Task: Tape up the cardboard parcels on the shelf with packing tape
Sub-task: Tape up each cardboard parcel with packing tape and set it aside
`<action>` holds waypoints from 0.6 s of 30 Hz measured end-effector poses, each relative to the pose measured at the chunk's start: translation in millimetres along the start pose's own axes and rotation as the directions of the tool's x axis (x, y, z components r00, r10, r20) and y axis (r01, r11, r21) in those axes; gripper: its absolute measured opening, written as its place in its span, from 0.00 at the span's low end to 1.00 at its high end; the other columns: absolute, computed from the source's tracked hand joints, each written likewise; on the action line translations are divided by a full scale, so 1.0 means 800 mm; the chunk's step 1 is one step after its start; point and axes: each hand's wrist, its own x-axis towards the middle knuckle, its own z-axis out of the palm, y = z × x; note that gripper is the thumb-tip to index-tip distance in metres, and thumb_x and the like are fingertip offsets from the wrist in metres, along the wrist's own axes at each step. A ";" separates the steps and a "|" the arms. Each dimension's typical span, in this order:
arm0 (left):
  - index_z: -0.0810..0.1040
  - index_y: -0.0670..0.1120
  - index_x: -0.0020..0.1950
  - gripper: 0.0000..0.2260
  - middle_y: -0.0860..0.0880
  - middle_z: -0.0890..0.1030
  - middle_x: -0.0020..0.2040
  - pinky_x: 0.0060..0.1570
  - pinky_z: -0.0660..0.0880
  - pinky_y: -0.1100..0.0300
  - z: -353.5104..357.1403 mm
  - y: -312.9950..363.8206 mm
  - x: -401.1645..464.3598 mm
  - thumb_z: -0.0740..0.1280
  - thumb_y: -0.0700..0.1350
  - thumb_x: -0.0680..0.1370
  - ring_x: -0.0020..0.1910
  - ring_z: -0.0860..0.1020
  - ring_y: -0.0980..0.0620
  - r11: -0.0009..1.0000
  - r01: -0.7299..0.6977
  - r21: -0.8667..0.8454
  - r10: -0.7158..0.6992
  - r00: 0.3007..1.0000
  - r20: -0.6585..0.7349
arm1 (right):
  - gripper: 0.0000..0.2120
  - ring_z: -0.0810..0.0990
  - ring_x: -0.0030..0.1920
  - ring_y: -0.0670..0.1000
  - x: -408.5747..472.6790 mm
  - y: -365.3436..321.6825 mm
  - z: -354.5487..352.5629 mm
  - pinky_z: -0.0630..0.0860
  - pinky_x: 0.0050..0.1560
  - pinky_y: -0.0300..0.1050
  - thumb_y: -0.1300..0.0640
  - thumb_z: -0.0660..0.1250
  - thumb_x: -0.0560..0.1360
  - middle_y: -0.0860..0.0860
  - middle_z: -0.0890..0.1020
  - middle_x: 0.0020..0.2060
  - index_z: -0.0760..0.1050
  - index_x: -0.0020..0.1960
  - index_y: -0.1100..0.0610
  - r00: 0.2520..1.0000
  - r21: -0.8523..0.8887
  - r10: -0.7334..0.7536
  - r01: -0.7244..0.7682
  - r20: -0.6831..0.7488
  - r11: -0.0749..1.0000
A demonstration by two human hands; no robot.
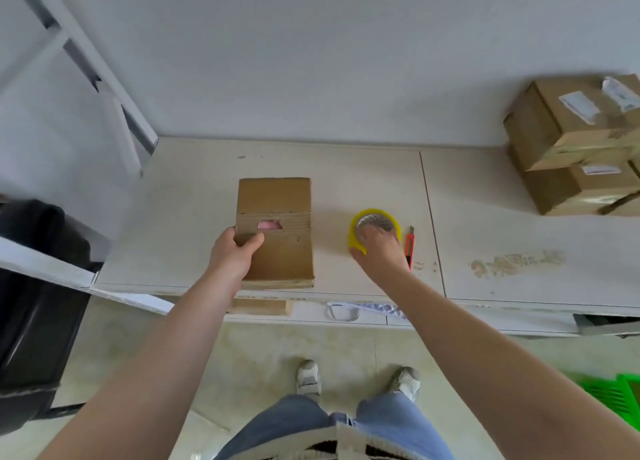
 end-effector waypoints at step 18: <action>0.48 0.46 0.81 0.33 0.42 0.53 0.80 0.76 0.56 0.48 0.083 0.071 -0.013 0.59 0.57 0.82 0.79 0.53 0.46 0.904 -0.230 0.361 0.205 0.973 0.108 | 0.10 0.76 0.43 0.55 -0.036 0.053 -0.121 0.72 0.45 0.52 0.55 0.64 0.75 0.51 0.80 0.41 0.79 0.53 0.57 0.952 0.480 -0.242 0.304 -0.188 0.823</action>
